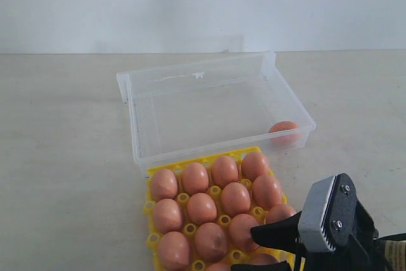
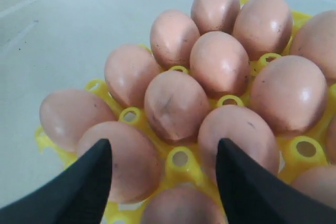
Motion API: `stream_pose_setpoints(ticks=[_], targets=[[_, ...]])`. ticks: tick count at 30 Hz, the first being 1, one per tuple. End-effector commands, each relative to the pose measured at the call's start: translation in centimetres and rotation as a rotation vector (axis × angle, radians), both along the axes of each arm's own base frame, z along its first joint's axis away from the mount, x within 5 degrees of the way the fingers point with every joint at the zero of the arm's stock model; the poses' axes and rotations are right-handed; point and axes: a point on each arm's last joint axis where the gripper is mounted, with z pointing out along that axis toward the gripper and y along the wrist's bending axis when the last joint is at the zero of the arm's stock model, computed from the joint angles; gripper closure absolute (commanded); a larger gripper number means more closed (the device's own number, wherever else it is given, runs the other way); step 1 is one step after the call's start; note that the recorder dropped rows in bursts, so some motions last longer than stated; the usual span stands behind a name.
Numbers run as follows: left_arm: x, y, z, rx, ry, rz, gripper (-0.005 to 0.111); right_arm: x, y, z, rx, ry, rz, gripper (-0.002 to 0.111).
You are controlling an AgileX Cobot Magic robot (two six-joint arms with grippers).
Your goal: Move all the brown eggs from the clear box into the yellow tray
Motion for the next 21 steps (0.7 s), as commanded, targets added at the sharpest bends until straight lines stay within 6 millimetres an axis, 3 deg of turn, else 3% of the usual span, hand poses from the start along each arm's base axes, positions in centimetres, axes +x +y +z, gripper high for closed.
stream_pose_setpoints(ticks=[1, 2, 4, 7, 8, 10, 14, 18, 21], targets=[[0.0, 0.0, 0.0, 0.005, -0.009, -0.002, 0.103, 0.2, 0.2, 0.6, 0.055, -0.032, 0.002, 0.054], [0.0, 0.0, 0.0, 0.005, -0.009, -0.002, 0.103, 0.4, 0.4, 1.6, 0.141, -0.087, -0.009, 0.054], [0.0, 0.0, 0.0, 0.005, -0.009, -0.002, 0.103, 1.7, -0.4, 3.7, 0.278, -0.197, -0.197, 0.054], [0.0, 0.0, 0.0, 0.005, -0.009, -0.002, 0.103, 7.2, -4.5, 8.0, 0.424, -0.321, -0.870, 0.063], [0.0, 0.0, 0.0, 0.005, -0.009, -0.002, 0.103, 9.1, -4.6, 9.1, 0.352, -0.291, -0.939, 0.071], [0.0, 0.0, 0.0, 0.005, -0.009, -0.002, 0.103, 13.5, -2.9, 12.3, 0.053, -0.233, -0.778, 0.083], [0.0, 0.0, 0.0, 0.005, -0.009, -0.002, 0.103, 18.8, -1.3, 16.6, -0.228, -0.104, -0.571, 0.084], [0.0, 0.0, 0.0, 0.005, -0.009, -0.002, 0.103, 21.9, -0.3, 17.0, -0.530, 0.239, -0.300, 0.084], [0.0, 0.0, 0.0, 0.005, -0.009, -0.002, 0.103, 23.8, -0.1, 15.7, -0.801, 0.405, -0.050, 0.084]])
